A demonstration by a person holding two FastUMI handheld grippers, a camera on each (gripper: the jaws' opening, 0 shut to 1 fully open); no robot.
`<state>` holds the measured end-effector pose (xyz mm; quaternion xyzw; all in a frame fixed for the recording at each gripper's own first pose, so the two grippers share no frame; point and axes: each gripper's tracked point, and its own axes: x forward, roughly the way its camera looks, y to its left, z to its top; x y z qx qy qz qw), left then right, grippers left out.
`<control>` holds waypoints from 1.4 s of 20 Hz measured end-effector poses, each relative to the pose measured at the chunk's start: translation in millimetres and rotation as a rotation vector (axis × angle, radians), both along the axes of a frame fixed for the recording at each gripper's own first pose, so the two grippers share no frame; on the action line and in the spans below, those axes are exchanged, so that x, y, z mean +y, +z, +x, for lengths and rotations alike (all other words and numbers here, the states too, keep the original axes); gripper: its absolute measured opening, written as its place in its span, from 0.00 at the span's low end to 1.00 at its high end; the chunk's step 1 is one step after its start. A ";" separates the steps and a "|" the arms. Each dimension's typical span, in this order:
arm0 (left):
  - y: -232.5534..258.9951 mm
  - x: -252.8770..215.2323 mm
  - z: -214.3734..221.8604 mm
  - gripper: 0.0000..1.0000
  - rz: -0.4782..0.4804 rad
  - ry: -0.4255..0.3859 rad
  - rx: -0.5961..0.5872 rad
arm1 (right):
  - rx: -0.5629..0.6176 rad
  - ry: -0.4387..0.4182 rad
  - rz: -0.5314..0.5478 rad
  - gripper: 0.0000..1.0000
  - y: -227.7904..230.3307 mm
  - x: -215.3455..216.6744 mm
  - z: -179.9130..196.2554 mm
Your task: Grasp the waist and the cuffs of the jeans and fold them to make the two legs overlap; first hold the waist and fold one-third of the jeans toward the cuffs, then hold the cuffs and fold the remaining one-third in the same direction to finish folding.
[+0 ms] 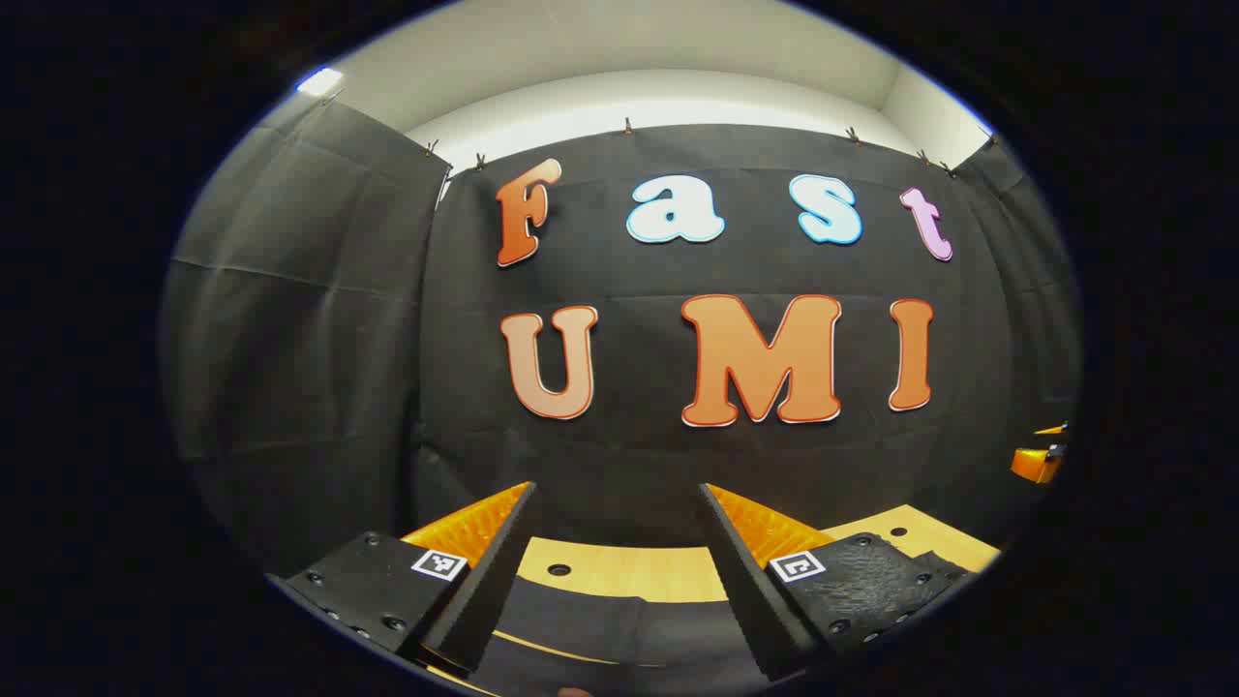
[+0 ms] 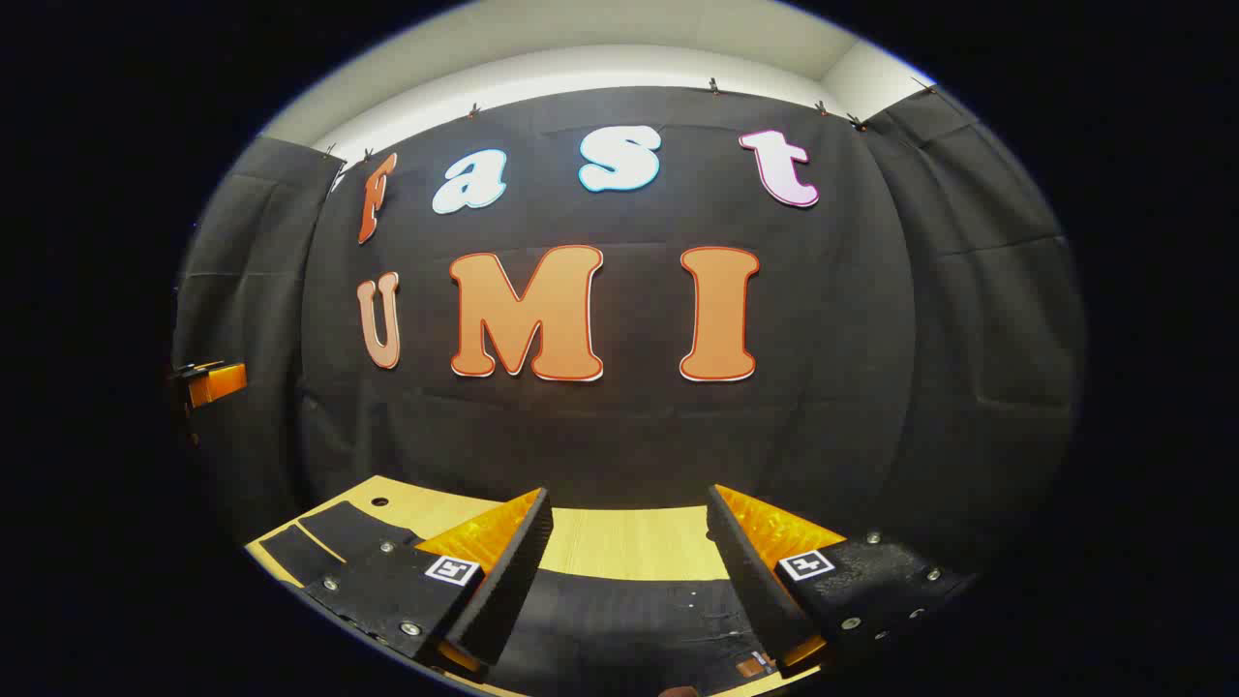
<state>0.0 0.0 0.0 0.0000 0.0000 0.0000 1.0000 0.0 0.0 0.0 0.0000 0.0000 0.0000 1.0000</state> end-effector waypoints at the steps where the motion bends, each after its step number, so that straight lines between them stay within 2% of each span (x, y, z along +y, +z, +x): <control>1: -1.1 10.7 0.6 0.98 0.004 0.018 0.002 | 0.002 0.008 0.006 1.00 0.0 5.8 1.8; 2: -0.6 18.0 0.1 0.96 0.002 0.027 0.001 | 0.006 0.010 0.006 0.96 0.8 9.1 3.8; 4: -0.1 23.1 3.6 0.96 -0.015 0.026 -0.004 | -0.002 -0.002 -0.001 0.96 3.9 10.1 4.6; 5: -3.3 26.3 5.7 0.96 -0.023 0.024 0.000 | -0.008 -0.007 -0.001 1.00 6.9 10.9 3.7; 6: -5.8 28.1 7.6 0.96 -0.028 0.021 0.007 | -0.012 -0.008 0.003 0.96 7.8 13.2 3.4; 8: -11.7 29.8 12.7 0.96 -0.047 0.021 0.020 | -0.005 -0.007 0.011 0.96 5.5 14.0 2.4; 9: -13.9 28.0 14.3 0.98 -0.054 0.016 0.023 | 0.000 -0.014 0.010 1.00 4.1 11.7 2.3; 11: -16.0 27.7 14.9 0.98 -0.047 0.012 0.027 | 0.000 -0.022 0.009 0.96 4.9 8.9 2.6; 15: -15.2 24.3 16.4 0.98 -0.022 0.007 0.021 | -0.006 -0.027 0.010 0.96 7.9 6.9 2.6; 24: -26.7 29.3 15.9 0.98 -0.032 0.022 0.043 | 0.023 0.025 0.004 1.00 -4.2 28.6 11.4; 28: -52.4 42.8 16.4 0.98 -0.089 0.036 0.078 | 0.044 0.070 0.002 1.00 -10.0 47.0 19.1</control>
